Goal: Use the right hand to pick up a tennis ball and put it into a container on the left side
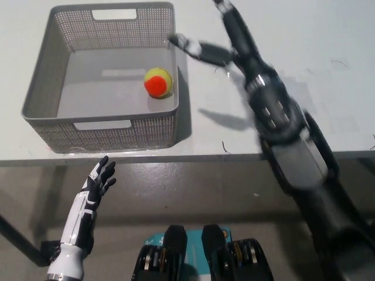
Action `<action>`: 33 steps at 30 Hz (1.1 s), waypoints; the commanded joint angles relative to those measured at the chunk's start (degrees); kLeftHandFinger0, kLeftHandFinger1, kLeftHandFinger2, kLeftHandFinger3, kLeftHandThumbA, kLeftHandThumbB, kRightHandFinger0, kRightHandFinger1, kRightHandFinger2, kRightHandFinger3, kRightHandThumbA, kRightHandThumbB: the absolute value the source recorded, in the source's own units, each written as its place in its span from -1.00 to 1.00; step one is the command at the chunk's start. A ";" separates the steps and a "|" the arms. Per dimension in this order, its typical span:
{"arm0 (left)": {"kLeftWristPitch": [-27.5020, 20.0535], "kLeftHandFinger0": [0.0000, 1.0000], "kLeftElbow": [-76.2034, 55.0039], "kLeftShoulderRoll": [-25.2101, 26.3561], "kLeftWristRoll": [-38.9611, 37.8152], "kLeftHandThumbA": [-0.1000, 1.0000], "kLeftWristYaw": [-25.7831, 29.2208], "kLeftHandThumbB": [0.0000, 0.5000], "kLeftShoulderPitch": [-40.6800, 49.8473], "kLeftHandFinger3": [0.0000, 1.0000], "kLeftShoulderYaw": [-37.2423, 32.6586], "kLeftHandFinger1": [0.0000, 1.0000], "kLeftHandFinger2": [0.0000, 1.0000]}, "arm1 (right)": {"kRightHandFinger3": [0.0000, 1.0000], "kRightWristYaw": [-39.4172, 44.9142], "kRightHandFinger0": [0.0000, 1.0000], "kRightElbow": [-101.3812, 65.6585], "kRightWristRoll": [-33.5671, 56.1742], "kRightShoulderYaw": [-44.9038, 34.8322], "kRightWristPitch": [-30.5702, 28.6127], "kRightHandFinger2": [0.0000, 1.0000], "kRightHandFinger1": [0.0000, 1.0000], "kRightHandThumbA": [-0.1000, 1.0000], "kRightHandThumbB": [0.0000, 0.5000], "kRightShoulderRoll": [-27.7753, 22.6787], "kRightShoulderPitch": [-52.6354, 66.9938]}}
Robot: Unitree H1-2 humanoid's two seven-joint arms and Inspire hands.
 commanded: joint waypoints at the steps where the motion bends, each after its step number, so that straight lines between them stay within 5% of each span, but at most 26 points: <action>1: -1.39 1.00 -0.85 2.35 -1.68 1.00 -2.65 -0.79 -2.00 1.00 -0.44 1.00 1.00 | 1.00 4.91 1.00 -43.69 14.57 -7.25 -6.21 1.00 1.00 1.00 0.43 -8.17 23.16; 4: -1.53 1.00 -0.79 2.09 -1.59 1.00 -2.56 -0.85 -1.69 1.00 -0.57 1.00 1.00 | 1.00 3.41 1.00 -41.03 13.47 -6.36 -9.16 1.00 1.00 1.00 0.61 -6.74 28.05; 8: -2.13 1.00 -0.85 2.27 -1.59 1.00 -2.72 -0.84 -0.67 1.00 -0.58 1.00 1.00 | 1.00 2.67 1.00 -35.86 12.24 -4.61 -12.61 1.00 1.00 1.00 0.58 -4.96 34.54; 18: -1.21 1.00 -1.13 2.48 -2.17 1.00 -3.06 -0.86 0.05 1.00 -0.57 1.00 1.00 | 1.00 5.52 1.00 -25.94 16.86 -2.14 -20.29 1.00 1.00 1.00 -0.19 0.80 46.52; 23: 0.88 1.00 -1.45 2.57 0.11 1.00 -2.73 -0.65 0.23 1.00 -1.00 1.00 1.00 | 1.00 6.10 1.00 -23.08 16.07 -2.77 -20.90 1.00 1.00 1.00 -0.13 0.39 47.96; 30: 2.80 1.00 -2.08 2.55 1.26 1.00 -2.62 -0.60 0.68 1.00 -1.32 1.00 1.00 | 1.00 6.52 1.00 -22.66 14.79 -2.51 -20.09 1.00 1.00 1.00 0.03 0.30 48.66; 33: 2.73 1.00 -1.95 2.62 2.02 1.00 -2.51 -0.61 1.05 1.00 -1.47 1.00 1.00 | 1.00 7.12 1.00 -22.95 15.22 -2.57 -19.49 1.00 1.00 1.00 -0.05 -0.04 48.51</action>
